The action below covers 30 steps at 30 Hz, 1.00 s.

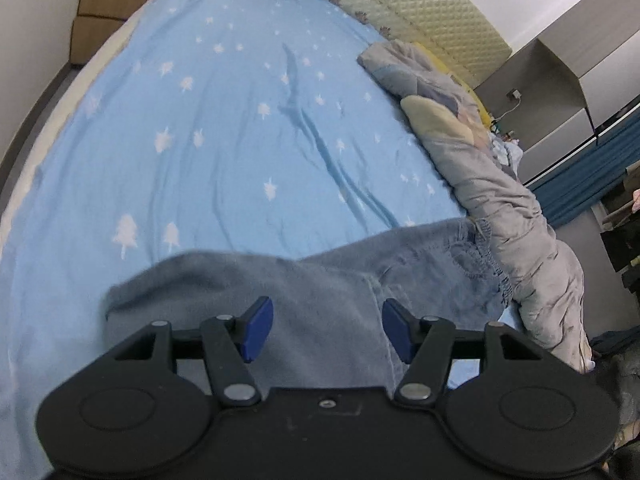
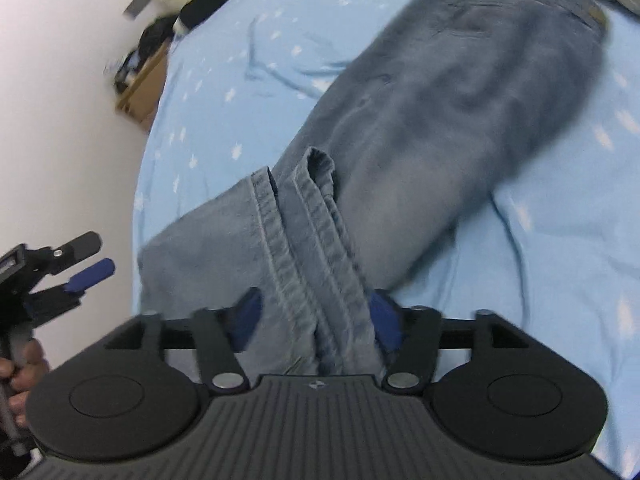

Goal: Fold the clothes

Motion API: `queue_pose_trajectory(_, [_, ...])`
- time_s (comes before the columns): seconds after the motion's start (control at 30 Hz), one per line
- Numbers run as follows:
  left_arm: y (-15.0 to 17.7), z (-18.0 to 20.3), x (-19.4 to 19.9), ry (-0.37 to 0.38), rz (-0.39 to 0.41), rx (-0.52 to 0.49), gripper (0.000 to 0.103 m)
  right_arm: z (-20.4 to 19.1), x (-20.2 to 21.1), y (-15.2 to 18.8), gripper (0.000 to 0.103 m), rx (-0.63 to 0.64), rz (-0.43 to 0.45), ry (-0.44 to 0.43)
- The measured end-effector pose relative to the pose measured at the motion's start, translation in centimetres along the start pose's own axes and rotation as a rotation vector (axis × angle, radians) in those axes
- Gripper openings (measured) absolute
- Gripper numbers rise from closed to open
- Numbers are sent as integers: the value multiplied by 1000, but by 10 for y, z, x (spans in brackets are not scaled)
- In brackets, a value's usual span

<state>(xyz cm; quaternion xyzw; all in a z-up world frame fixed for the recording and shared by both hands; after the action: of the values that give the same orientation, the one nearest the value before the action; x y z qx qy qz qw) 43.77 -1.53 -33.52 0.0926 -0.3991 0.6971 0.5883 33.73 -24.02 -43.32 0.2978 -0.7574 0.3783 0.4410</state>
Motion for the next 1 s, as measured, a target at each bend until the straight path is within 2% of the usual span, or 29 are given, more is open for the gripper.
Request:
queue_pose_trajectory(0.13, [14,-5,1,-18,-20,5,58,-2,-37,-3,78,66,-131,-18])
queue_pose_trajectory(0.23, [20,-10,6,-35,-25,4,58,-6,-48,7,78,87,-225,-44])
queue_pose_trajectory(0.27, [21,-12,7,-40,-25,8,58,-8,-48,9,73,97,-240,-43])
queue_pose_trajectory(0.3, [22,-14,9,-45,-24,13,58,-9,-45,10,58,100,-242,-43])
queue_pose_trajectory(0.33, [23,-17,11,-52,-22,17,58,-10,-42,11,49,98,-250,-48])
queue_pose_trajectory(0.4, [25,-21,14,-65,-17,26,58,-17,-28,9,18,105,-248,-66])
queue_pose_trajectory(0.53, [25,-28,25,-75,7,51,58,-45,15,-6,16,173,-155,-103])
queue_pose_trajectory(0.63, [26,-31,33,-79,19,55,58,-75,43,-22,16,297,-82,-100])
queue_pose_trajectory(0.83, [28,-36,49,-101,45,76,57,-149,94,-64,14,545,67,-184])
queue_pose_trajectory(0.93, [30,-39,55,-114,58,89,57,-160,104,-92,10,588,121,-196])
queue_pose_trajectory(1.0, [33,-43,56,-125,62,96,58,-141,89,-105,9,560,110,-164])
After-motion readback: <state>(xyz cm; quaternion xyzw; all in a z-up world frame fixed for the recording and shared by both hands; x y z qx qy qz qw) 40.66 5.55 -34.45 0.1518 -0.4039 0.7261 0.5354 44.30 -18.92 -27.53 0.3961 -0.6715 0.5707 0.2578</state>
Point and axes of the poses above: each gripper's, at about its wrist camera, not at the fingertips, and x roughly against the way its jaws point, z to its right, y to its underside, the point moved 9 cm from there along -x, roughly the way its jaws point, and after that the axes turned 12 degrees about y, right-handed, at the moved point
